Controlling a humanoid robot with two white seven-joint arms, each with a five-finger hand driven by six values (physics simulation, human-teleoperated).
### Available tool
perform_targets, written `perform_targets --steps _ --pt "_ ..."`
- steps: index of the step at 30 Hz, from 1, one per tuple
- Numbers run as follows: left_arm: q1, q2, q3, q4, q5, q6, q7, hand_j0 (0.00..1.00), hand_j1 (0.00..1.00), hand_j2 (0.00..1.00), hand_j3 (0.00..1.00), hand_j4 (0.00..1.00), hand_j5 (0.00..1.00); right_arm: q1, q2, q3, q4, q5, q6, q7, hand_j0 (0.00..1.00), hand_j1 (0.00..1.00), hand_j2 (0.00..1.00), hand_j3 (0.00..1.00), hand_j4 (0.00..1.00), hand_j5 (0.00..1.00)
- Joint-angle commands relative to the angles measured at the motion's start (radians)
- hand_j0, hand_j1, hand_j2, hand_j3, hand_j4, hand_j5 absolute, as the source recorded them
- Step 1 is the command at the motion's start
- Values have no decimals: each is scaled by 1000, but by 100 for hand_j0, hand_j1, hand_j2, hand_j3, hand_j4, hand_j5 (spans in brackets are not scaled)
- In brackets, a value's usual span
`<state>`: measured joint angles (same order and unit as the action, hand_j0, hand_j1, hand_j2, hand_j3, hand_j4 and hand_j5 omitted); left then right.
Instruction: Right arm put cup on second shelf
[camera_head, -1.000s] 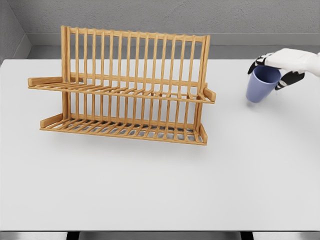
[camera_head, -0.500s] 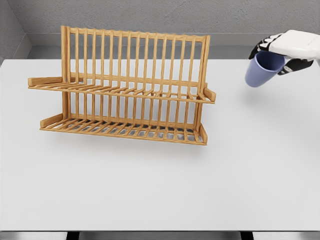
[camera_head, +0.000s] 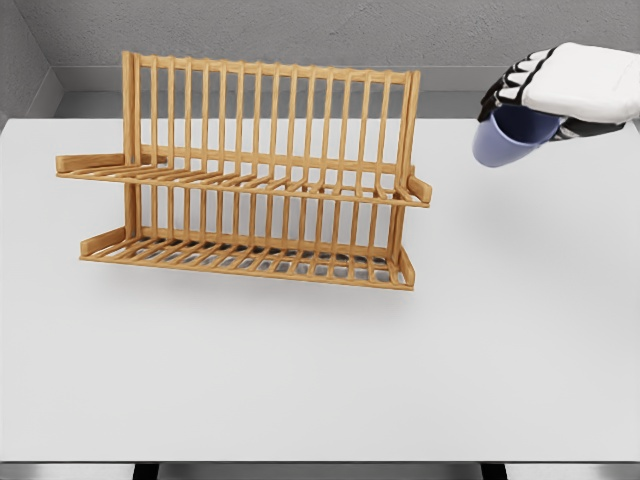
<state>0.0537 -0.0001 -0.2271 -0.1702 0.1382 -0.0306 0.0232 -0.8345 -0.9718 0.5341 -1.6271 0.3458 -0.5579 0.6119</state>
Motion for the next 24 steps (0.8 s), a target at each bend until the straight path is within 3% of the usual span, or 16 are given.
perform_targets --steps 1,9,24 --pt "0 0 0 0 0 0 0 100 100 100 100 100 100 0 1 0 -40 -4 0 -1 67 67 67 67 67 67" --pt "0 0 0 0 0 0 0 100 100 100 100 100 100 -8 7 0 -125 -4 7 -1 67 67 67 67 67 67" --pt "0 0 0 0 0 0 0 100 100 100 100 100 100 -63 125 64 -126 -4 1 -1 67 67 67 67 67 67"
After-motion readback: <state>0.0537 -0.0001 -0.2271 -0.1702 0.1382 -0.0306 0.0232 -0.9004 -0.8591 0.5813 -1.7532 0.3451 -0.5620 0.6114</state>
